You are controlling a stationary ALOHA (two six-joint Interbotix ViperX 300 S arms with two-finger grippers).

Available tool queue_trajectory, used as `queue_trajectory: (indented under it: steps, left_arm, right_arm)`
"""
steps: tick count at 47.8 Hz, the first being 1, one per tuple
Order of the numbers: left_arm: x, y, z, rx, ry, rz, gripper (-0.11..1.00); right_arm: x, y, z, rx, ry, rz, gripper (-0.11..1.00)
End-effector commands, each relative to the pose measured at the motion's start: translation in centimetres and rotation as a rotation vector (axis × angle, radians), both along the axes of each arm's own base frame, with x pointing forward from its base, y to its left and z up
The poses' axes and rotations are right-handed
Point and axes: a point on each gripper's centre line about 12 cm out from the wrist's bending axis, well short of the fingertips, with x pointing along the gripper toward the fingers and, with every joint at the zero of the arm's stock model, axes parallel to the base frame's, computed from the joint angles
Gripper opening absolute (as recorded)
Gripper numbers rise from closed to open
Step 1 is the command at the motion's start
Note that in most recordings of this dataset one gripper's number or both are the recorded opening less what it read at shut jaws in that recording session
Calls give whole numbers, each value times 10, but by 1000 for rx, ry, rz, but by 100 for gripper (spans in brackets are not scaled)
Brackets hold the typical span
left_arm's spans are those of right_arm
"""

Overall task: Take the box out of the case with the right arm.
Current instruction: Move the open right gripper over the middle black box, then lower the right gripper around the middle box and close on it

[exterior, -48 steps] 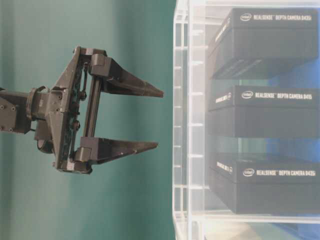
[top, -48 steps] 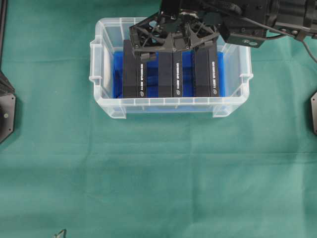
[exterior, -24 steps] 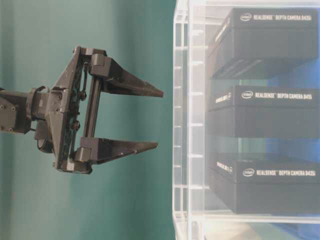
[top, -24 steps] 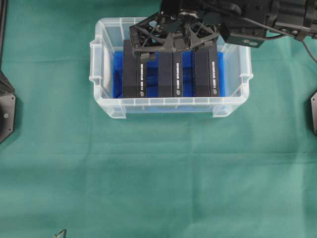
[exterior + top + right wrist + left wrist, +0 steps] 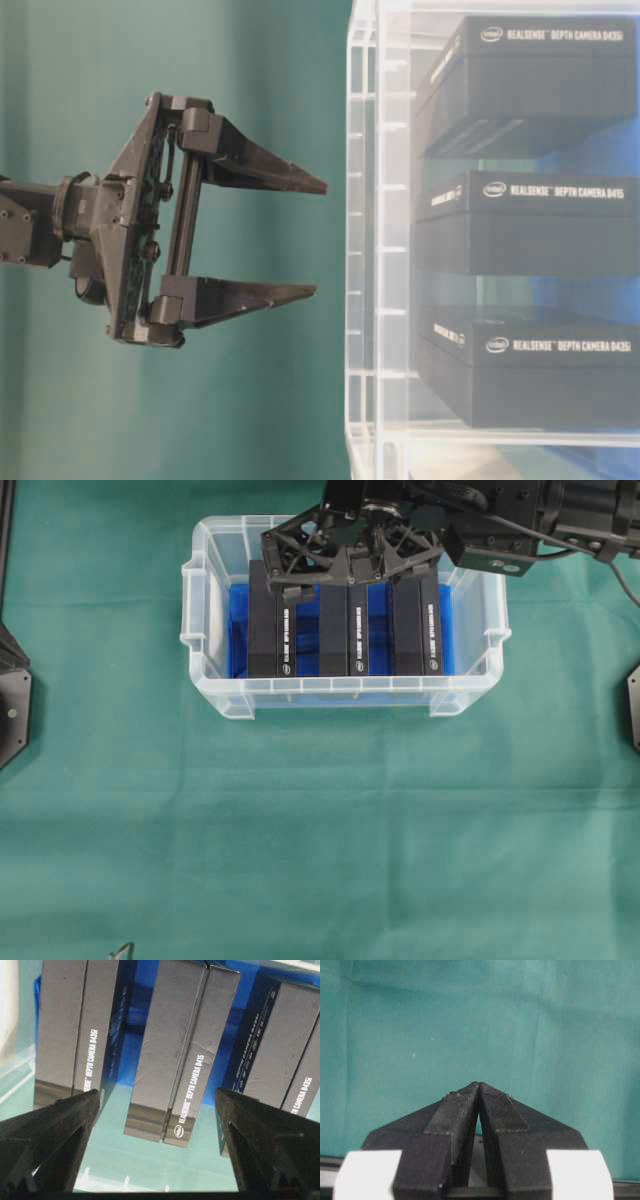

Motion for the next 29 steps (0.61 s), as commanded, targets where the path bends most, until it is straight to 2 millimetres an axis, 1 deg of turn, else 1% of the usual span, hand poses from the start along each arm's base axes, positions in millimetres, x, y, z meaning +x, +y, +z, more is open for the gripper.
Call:
queue_trajectory:
  steps: [1, 23, 29]
  left_arm:
    - [2, 0, 9, 2, -28, -4, 2]
    - [1, 0, 10, 2, -28, -4, 2]
    - [2, 0, 9, 2, -28, -4, 2]
  right_arm:
    - [-2, 2, 14, -4, -32, 2, 92]
    - [-2, 2, 14, -2, -33, -1, 92]
    - [-1, 2, 10, 0, -24, -1, 93]
